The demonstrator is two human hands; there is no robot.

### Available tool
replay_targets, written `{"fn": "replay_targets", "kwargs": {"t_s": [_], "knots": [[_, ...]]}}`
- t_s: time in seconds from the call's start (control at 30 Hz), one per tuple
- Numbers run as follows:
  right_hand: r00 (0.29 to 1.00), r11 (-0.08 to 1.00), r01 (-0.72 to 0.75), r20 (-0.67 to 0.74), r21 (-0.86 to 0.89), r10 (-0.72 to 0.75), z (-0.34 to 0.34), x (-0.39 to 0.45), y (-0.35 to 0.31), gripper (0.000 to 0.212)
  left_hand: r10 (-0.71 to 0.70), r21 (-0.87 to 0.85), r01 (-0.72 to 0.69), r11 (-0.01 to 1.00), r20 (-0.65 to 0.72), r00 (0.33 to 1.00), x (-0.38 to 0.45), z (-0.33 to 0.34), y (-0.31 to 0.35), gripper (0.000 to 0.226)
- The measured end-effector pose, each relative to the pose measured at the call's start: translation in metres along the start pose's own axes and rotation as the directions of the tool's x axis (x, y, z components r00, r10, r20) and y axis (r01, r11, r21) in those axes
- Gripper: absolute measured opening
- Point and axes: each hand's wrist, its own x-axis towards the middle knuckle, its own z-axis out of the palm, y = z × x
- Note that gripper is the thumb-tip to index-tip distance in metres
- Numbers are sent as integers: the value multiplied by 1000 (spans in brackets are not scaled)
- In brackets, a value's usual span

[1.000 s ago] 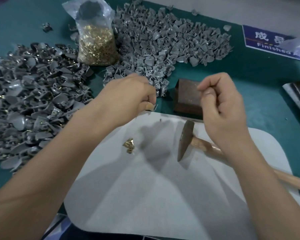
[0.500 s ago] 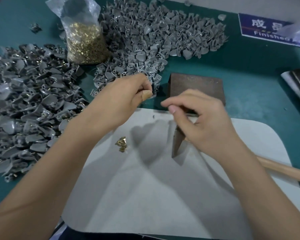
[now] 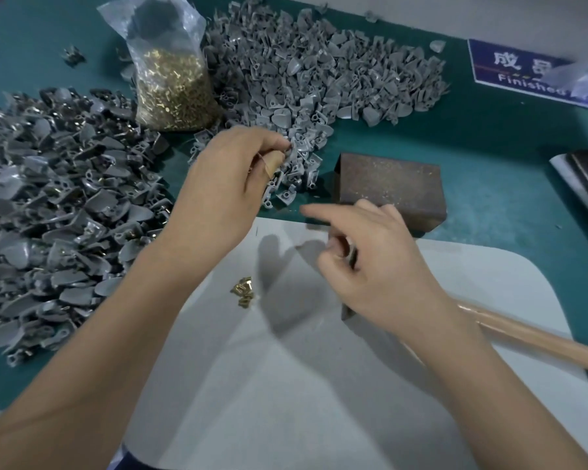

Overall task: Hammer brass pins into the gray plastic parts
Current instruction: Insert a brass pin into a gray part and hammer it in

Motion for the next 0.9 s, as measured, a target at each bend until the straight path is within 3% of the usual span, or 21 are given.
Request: {"fn": "replay_targets", "kwargs": {"t_s": [0.17, 0.4, 0.6, 0.9], "knots": [[969, 970, 24, -244, 241, 36, -15, -3, 18, 17, -32, -183, 31, 983, -2, 1000, 13, -4, 18, 12], [891, 906, -106, -365, 410, 269, -40, 1, 52, 22, 83, -239, -47, 970, 143, 986, 37, 29, 53, 13], [853, 884, -178, -380, 433, 358, -43, 3, 67, 17, 171, -199, -125, 972, 234, 957, 39, 48, 52, 7], [900, 929, -182, -326, 323, 290, -28, 3, 65, 13, 113, -181, -99, 978, 70, 991, 22, 69, 41, 13]]}}
